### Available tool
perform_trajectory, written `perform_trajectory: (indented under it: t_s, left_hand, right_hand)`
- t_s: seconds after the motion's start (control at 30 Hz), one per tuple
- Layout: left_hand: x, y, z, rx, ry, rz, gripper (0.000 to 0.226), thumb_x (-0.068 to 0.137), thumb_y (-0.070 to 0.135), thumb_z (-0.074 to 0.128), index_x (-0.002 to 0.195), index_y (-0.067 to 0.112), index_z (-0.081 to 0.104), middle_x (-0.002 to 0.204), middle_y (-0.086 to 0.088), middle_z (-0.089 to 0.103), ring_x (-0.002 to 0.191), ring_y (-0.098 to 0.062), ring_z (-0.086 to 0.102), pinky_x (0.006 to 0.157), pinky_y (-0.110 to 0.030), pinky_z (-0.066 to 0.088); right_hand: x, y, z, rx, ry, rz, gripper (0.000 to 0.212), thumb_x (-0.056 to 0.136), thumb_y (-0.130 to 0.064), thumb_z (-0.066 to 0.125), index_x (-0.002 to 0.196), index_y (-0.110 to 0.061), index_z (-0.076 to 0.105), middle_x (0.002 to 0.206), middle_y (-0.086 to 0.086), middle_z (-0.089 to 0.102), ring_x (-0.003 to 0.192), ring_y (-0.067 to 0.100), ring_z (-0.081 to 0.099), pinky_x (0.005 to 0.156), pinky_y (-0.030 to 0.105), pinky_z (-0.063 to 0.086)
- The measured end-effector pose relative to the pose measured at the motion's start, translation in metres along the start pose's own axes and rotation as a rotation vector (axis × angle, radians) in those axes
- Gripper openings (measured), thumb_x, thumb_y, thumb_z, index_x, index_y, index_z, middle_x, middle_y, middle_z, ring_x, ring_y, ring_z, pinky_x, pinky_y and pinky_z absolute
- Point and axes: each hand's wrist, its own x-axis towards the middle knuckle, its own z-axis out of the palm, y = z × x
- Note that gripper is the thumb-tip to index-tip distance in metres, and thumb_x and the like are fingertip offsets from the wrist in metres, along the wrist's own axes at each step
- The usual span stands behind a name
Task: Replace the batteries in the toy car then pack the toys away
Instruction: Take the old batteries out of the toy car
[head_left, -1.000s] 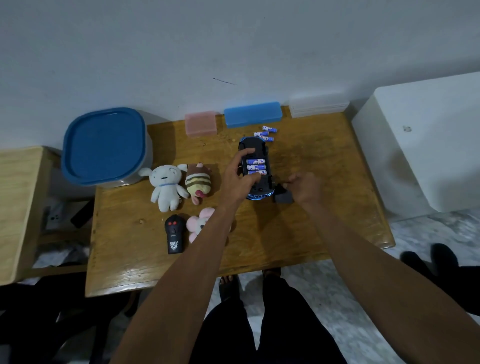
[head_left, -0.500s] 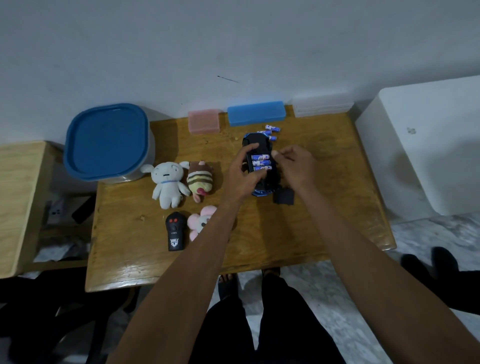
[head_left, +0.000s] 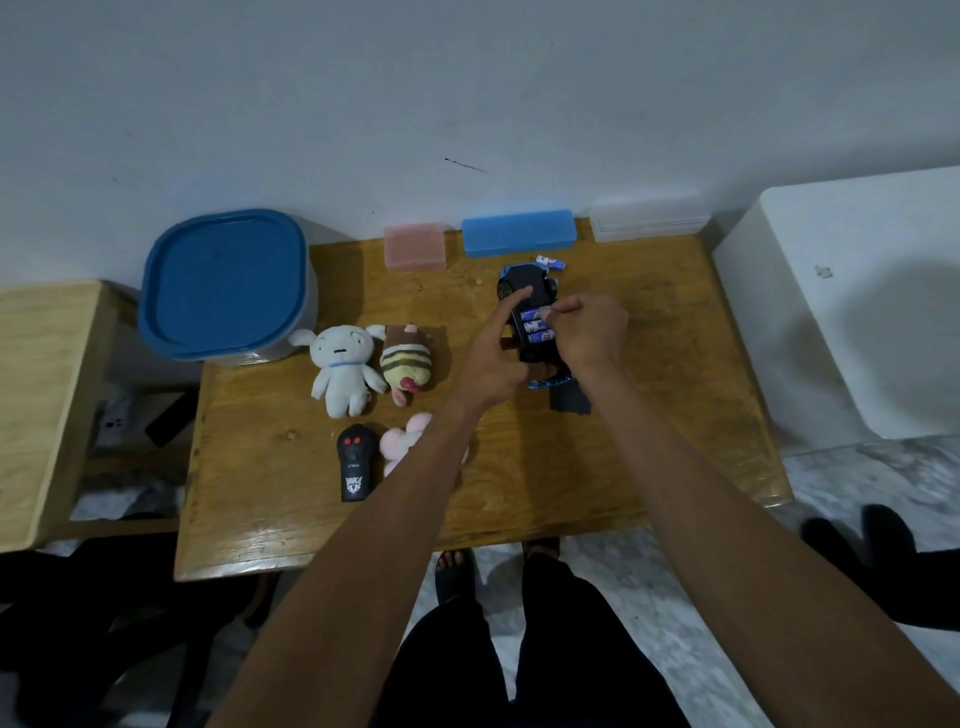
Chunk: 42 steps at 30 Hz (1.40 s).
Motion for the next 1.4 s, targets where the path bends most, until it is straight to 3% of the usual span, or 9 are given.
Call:
perform_trajectory:
  t_s: [0.1,0.27,0.43,0.53,0.6,0.77,0.9,1.03,1.4]
  left_hand:
    - [-0.001,-0.001,0.001,-0.016,0.016,0.020,0.100,0.068,-0.011,0.086,0.151,0.024,0.041,0.140,-0.001,0.052,0.110,-0.011,0.063,0.083,-0.030,0.061]
    - [-0.002,-0.003,0.000,-0.039,0.016,0.022,0.100,0.067,-0.013,0.084,0.151,0.021,0.041,0.142,-0.004,0.052,0.113,-0.016,0.063,0.080,-0.028,0.061]
    - [-0.001,-0.005,-0.002,-0.060,0.002,0.004,0.100,0.068,-0.014,0.083,0.152,0.021,0.040,0.134,0.003,0.054,0.107,-0.006,0.064,0.078,-0.024,0.060]
    - [-0.002,-0.008,-0.002,-0.063,0.007,0.006,0.101,0.068,-0.012,0.085,0.152,0.019,0.040,0.138,0.000,0.051,0.106,0.007,0.062,0.079,-0.021,0.058]
    - [-0.003,-0.011,-0.001,-0.067,0.009,0.013,0.100,0.069,-0.011,0.086,0.153,0.018,0.040,0.140,-0.002,0.051,0.109,0.005,0.060,0.081,-0.021,0.058]
    - [-0.001,-0.011,-0.003,-0.077,-0.031,-0.004,0.101,0.068,-0.010,0.086,0.152,0.025,0.042,0.139,-0.002,0.052,0.117,-0.011,0.059,0.087,-0.031,0.060]
    - [0.001,-0.011,-0.008,-0.064,-0.058,-0.018,0.102,0.067,-0.005,0.088,0.152,0.030,0.043,0.135,0.013,0.051,0.127,-0.024,0.056,0.097,-0.048,0.057]
    - [0.002,-0.006,-0.011,-0.030,-0.077,0.012,0.105,0.060,0.012,0.092,0.151,0.032,0.045,0.147,0.003,0.053,0.133,-0.022,0.054,0.104,-0.051,0.052]
    - [0.004,0.000,-0.011,0.039,-0.072,0.037,0.102,0.064,0.008,0.093,0.151,0.032,0.044,0.139,-0.003,0.059,0.119,-0.024,0.063,0.095,-0.049,0.058]
  right_hand:
    - [0.000,-0.003,0.001,0.063,-0.001,0.035,0.009,0.088,-0.022,0.076,0.088,-0.014,0.077,0.090,0.001,0.075,0.076,0.010,0.066,0.063,0.017,0.050]
    - [0.001,-0.002,0.002,0.201,-0.023,0.126,0.018,0.082,-0.023,0.081,0.072,-0.023,0.067,0.081,-0.002,0.072,0.079,0.016,0.072,0.079,0.039,0.062]
    - [-0.004,-0.003,0.003,0.254,-0.015,0.139,0.018,0.080,-0.022,0.083,0.075,-0.023,0.066,0.083,-0.005,0.072,0.078,0.011,0.071,0.074,0.034,0.061]
    - [-0.011,-0.007,0.005,0.284,0.018,0.088,0.016,0.081,-0.019,0.081,0.078,-0.021,0.066,0.077,-0.009,0.069,0.070,0.003,0.067,0.059,0.018,0.052]
    - [-0.015,-0.008,0.006,0.279,0.037,0.046,0.015,0.082,-0.018,0.081,0.081,-0.021,0.066,0.077,-0.011,0.068,0.070,0.001,0.066,0.055,0.011,0.045]
    - [-0.014,-0.007,-0.005,0.390,0.137,-0.008,0.016,0.084,-0.008,0.072,0.092,-0.019,0.065,0.085,-0.007,0.068,0.074,0.006,0.067,0.067,0.023,0.057]
    - [-0.006,-0.009,-0.018,0.158,-0.025,-0.167,0.012,0.090,-0.004,0.061,0.089,-0.016,0.064,0.087,-0.007,0.063,0.079,0.004,0.059,0.073,0.025,0.054]
    - [-0.001,-0.005,-0.016,-0.141,-0.216,-0.289,0.009,0.084,-0.010,0.068,0.091,-0.015,0.071,0.085,0.000,0.068,0.081,0.013,0.065,0.077,0.037,0.060]
    - [-0.007,-0.027,-0.019,-0.460,-0.190,-0.363,0.014,0.080,-0.028,0.070,0.091,-0.022,0.078,0.082,-0.002,0.072,0.074,0.015,0.066,0.069,0.033,0.060]
